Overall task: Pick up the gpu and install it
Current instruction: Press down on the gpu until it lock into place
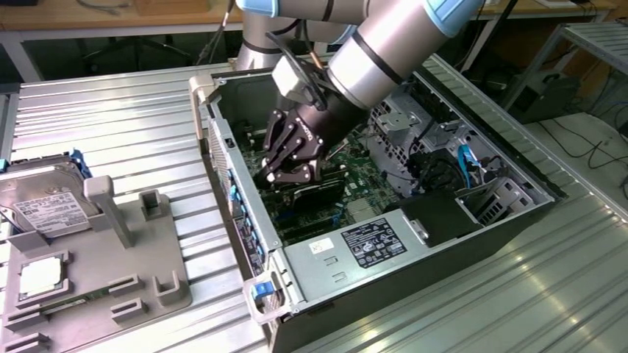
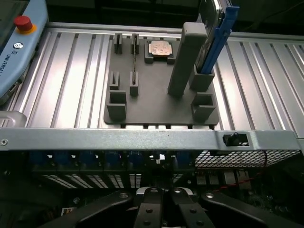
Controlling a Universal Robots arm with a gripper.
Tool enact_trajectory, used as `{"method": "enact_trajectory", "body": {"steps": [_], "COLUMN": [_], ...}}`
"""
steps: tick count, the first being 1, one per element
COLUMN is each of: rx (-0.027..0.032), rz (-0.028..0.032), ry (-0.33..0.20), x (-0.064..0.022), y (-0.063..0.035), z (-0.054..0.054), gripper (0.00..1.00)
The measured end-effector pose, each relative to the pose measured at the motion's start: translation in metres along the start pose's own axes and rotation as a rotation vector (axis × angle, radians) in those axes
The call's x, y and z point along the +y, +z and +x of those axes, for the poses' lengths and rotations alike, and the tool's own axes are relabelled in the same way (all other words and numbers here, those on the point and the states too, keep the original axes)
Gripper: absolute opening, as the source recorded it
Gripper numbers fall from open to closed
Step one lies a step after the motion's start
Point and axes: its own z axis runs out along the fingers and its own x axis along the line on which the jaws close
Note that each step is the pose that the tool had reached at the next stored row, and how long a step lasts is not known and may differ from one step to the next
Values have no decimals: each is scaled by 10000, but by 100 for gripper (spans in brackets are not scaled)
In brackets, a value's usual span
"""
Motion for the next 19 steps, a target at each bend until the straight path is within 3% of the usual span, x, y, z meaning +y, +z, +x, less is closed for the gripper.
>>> {"method": "enact_trajectory", "body": {"steps": [7, 8, 11, 13, 15, 16, 19], "rx": [7, 8, 8, 11, 31, 40, 49], "rz": [-20, 2, 169, 337, 745, 911, 1286], "ry": [4, 5, -7, -19, -57, -74, -99], "x": [-6, -5, -9, -13, -13, -13, -10], "y": [38, 40, 40, 38, 38, 38, 44], "z": [2, 2, -1, -7, -24, -32, -41], "gripper": [11, 11, 11, 11, 11, 11, 11]}}
